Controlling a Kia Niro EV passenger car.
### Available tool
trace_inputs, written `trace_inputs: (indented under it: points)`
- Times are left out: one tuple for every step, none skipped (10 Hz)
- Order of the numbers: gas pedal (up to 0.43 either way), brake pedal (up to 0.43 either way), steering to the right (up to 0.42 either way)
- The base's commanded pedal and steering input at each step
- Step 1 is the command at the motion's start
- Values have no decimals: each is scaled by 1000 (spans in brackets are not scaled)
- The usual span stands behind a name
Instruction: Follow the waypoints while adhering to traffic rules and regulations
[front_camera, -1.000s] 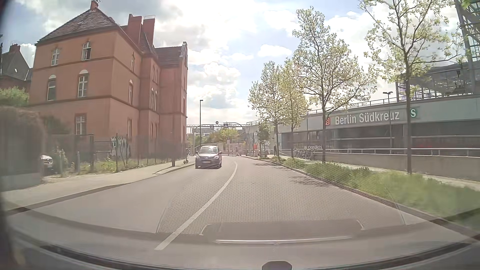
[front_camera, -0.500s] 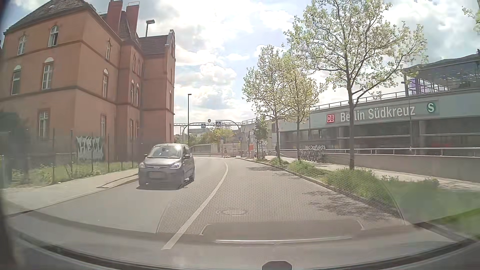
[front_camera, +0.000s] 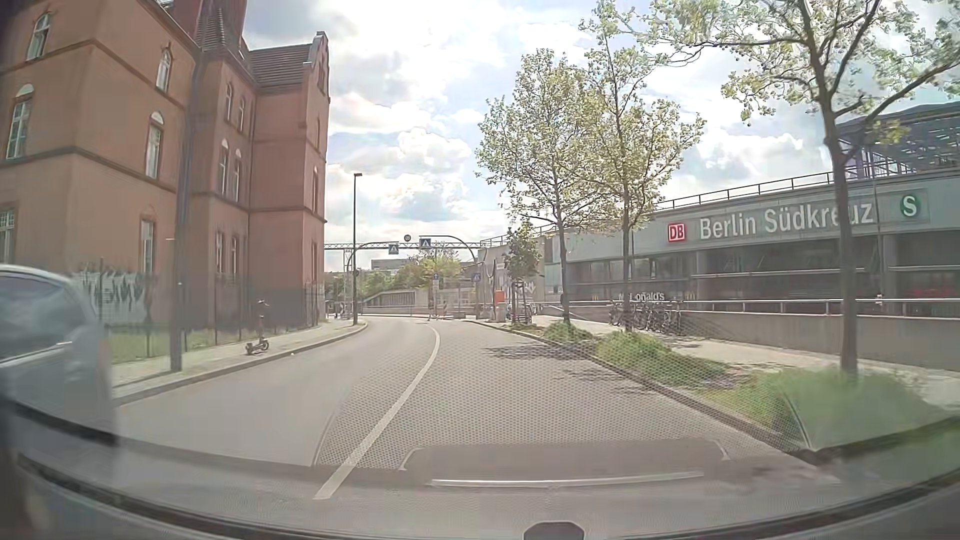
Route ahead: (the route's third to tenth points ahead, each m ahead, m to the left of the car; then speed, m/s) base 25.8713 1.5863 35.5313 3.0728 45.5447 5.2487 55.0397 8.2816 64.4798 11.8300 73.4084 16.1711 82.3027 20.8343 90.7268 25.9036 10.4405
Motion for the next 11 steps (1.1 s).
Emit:
trace_inputs:
  points:
    - [118, 18, -8]
    - [118, 18, -11]
    - [118, 18, -16]
    - [118, 18, -16]
    - [118, 18, -16]
    - [118, 18, -16]
    - [118, 18, -16]
    - [118, 18, -16]
    - [118, 18, -19]
    - [118, 18, -22]
    - [118, 18, -23]
